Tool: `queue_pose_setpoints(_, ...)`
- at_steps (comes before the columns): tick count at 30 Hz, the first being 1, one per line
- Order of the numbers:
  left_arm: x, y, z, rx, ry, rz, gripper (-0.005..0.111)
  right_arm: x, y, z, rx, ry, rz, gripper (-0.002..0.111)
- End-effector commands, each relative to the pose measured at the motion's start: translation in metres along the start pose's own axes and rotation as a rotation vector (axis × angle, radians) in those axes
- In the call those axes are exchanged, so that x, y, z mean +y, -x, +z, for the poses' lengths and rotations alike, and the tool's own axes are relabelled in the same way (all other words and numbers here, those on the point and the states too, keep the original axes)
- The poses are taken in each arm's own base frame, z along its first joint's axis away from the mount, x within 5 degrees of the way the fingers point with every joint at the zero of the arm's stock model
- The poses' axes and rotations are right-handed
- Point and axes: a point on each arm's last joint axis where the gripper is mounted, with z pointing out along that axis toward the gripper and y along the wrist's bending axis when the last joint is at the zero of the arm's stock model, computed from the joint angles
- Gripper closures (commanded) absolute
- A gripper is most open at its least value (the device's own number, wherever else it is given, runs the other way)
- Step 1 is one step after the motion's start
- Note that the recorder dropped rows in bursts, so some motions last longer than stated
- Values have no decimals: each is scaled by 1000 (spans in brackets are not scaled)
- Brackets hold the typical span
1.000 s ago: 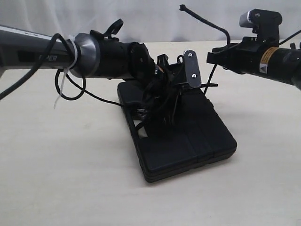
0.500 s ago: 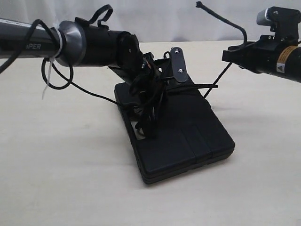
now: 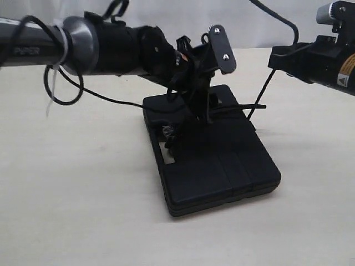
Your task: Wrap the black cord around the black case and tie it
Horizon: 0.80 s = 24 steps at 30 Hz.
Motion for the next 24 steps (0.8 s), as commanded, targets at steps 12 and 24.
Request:
queue_pose_setpoints(12, -30, -15, 26, 116, -116, 84, 107, 7, 17, -9, -110, 43, -6, 104)
queue_pose_setpoints(24, -28, -26, 10, 306, -183, 203, 107, 14, 24, -15, -146, 92, -23, 104)
